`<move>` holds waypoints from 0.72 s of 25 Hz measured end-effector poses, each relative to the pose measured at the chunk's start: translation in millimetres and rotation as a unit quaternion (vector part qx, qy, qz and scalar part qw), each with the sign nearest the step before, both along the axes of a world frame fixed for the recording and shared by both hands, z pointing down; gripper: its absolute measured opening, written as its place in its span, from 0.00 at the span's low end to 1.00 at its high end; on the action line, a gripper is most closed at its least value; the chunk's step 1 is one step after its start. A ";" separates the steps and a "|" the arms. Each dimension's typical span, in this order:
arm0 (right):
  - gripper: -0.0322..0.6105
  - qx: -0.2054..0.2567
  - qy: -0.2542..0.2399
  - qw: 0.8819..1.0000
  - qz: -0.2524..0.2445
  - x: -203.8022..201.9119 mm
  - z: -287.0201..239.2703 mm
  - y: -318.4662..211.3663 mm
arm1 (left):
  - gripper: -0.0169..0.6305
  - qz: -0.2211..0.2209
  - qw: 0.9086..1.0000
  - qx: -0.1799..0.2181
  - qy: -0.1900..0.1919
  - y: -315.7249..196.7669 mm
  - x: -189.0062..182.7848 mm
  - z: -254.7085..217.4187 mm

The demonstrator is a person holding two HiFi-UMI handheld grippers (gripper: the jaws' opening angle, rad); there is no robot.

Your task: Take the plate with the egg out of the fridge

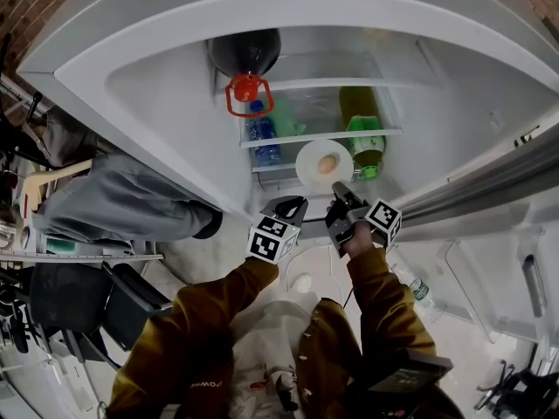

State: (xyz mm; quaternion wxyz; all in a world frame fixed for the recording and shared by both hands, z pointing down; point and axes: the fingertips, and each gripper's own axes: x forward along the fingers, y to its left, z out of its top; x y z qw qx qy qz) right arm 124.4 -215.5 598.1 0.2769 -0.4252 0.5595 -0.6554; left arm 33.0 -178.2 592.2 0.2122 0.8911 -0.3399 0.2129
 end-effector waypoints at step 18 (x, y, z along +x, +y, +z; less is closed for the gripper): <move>0.08 0.029 -0.010 1.000 0.000 2.3 -40.9 47.2 | 0.07 -0.018 1.000 -0.001 0.004 0.2 -7.2 -3.8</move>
